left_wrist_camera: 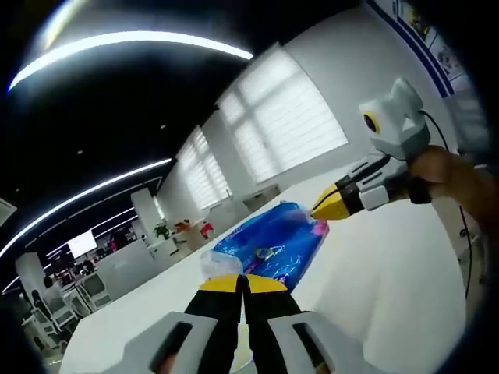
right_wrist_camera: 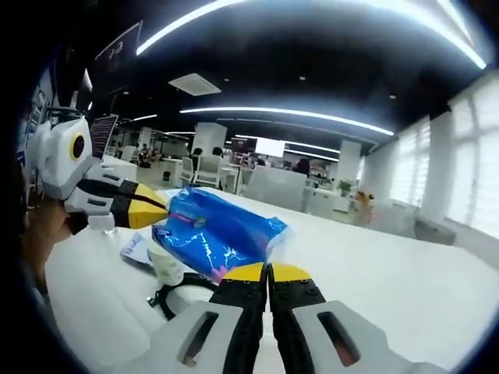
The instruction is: Arrange the tabletop items into an orderly group along one side of the table until the central work area is clear of visible clutter.
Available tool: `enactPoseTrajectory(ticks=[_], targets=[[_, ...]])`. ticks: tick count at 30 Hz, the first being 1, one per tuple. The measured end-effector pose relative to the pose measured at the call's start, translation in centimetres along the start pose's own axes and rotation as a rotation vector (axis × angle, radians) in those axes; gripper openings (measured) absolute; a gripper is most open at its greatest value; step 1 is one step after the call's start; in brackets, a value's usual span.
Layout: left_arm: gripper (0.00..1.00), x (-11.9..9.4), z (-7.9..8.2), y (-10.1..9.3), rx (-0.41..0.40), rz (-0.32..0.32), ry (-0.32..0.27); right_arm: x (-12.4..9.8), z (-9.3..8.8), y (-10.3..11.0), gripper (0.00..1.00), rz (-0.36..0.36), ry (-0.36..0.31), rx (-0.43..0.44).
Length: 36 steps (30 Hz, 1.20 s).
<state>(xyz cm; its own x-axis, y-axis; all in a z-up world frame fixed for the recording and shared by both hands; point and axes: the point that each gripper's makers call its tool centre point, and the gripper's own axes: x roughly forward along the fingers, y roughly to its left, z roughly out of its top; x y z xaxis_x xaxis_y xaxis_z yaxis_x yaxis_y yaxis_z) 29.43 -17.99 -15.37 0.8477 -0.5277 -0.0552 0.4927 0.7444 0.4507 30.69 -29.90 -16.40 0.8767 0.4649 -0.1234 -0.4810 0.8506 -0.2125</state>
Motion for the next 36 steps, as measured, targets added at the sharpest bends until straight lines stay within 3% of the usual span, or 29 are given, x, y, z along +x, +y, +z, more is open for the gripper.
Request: enactPoseTrajectory(ticks=[36], targets=[[0.00, 3.3, 0.6, -3.6, 0.016, -0.055, -0.034, -2.2, -1.6, -3.8, 0.00, -0.088, 0.019, 0.004]])
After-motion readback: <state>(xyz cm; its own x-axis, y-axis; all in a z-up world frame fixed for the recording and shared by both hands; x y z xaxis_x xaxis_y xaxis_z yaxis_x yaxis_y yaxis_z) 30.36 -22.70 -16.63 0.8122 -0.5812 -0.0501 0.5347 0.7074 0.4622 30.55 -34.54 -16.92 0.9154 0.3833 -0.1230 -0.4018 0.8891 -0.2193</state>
